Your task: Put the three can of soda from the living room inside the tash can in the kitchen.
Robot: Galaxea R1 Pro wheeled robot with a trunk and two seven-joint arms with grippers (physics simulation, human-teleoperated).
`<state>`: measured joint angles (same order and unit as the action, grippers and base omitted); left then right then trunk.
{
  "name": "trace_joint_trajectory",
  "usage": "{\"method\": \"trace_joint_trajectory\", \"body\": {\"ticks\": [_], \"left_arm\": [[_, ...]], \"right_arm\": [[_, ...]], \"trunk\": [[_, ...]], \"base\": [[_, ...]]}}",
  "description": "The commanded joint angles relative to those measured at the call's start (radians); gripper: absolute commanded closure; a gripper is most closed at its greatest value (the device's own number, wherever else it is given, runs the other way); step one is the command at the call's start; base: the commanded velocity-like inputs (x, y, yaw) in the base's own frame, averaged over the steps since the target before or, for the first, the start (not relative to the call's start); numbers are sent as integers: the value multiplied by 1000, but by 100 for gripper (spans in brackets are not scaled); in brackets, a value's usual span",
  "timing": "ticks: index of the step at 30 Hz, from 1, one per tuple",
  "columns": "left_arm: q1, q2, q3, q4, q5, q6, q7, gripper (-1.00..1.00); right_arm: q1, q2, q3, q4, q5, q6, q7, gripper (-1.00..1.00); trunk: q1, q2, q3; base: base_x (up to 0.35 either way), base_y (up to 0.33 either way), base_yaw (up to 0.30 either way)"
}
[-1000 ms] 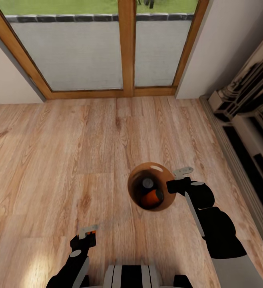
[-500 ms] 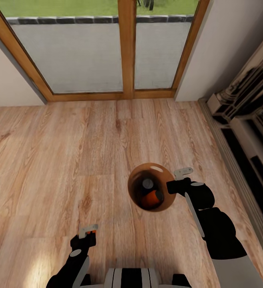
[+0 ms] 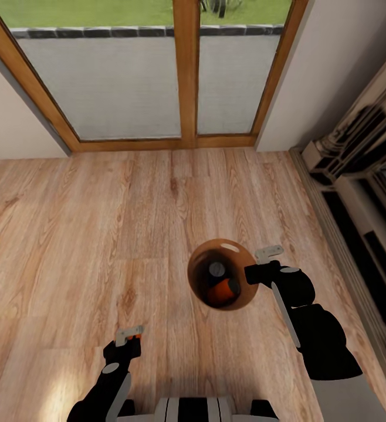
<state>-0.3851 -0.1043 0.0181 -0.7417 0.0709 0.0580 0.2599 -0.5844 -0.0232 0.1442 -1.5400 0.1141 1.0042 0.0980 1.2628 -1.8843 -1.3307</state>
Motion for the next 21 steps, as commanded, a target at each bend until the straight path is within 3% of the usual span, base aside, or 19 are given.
{"method": "trace_joint_trajectory", "body": {"ticks": [1, 8, 21], "left_arm": [[0, 0, 0, -1, 0, 0, -1, 100], [0, 0, 0, -6, 0, 2, -64, 100], [0, 0, 3, -38, 0, 5, -73, 100]], "right_arm": [[0, 0, 0, 0, -19, 1, 3, 100], [0, 0, 0, 1, -19, 1, 3, 100], [13, 0, 0, 1, -19, 1, 3, 100]], "trunk": [[-4, 7, 3], [-31, 56, 25], [-81, 147, 66]], "base": [[0, 0, 0], [0, 0, 0], [0, 0, 0]]}}
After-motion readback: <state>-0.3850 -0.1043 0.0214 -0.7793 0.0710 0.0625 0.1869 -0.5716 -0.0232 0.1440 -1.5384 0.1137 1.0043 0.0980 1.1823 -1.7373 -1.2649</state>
